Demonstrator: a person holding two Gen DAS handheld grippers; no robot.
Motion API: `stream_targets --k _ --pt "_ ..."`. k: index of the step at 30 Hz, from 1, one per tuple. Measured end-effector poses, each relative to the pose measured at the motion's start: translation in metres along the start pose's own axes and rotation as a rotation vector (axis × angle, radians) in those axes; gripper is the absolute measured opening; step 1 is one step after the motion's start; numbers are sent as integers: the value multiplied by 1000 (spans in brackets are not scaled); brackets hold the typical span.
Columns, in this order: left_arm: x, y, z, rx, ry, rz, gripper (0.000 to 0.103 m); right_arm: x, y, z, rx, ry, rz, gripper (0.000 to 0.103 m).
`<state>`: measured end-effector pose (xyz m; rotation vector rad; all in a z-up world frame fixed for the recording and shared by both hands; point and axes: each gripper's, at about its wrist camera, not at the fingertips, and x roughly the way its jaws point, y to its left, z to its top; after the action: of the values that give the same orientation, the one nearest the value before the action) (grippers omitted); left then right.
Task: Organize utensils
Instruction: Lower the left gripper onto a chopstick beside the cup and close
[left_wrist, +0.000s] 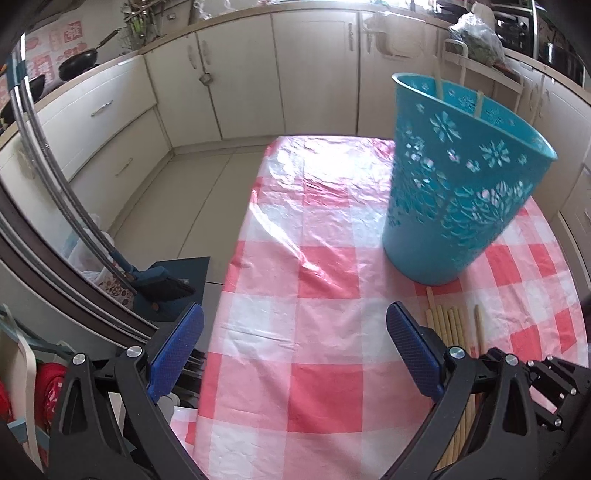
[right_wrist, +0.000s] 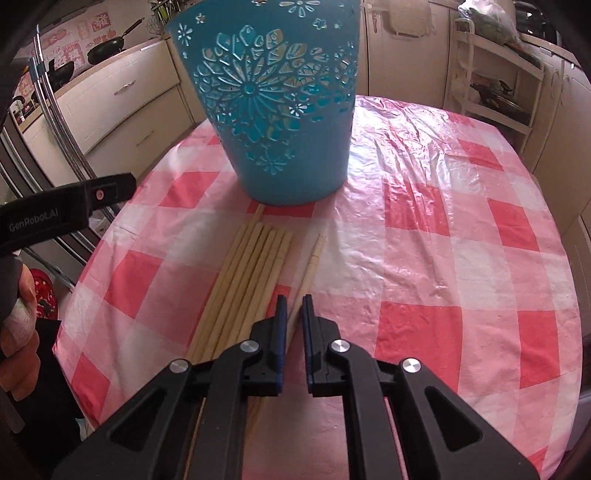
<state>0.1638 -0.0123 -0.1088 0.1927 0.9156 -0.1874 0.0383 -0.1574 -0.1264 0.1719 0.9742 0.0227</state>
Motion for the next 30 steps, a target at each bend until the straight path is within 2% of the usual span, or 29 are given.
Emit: stream_targets --k 4,9,14,19,30 --pt "12 -29 -10 96 59 -35 95 -6 -10 -6 -15 -6 -8 8" --pt "26 -53 -19 136 123 -86 95 -11 -28 -15 43 -45 46 8" --pt "41 -56 -21 111 181 -100 95 -11 -30 -16 61 -58 71 8" --pt "50 -45 -21 30 222 -157 95 -10 -32 -14 78 -64 88 8" --pt "46 -55 -25 71 222 -147 95 -10 -34 -15 86 -67 96 8"
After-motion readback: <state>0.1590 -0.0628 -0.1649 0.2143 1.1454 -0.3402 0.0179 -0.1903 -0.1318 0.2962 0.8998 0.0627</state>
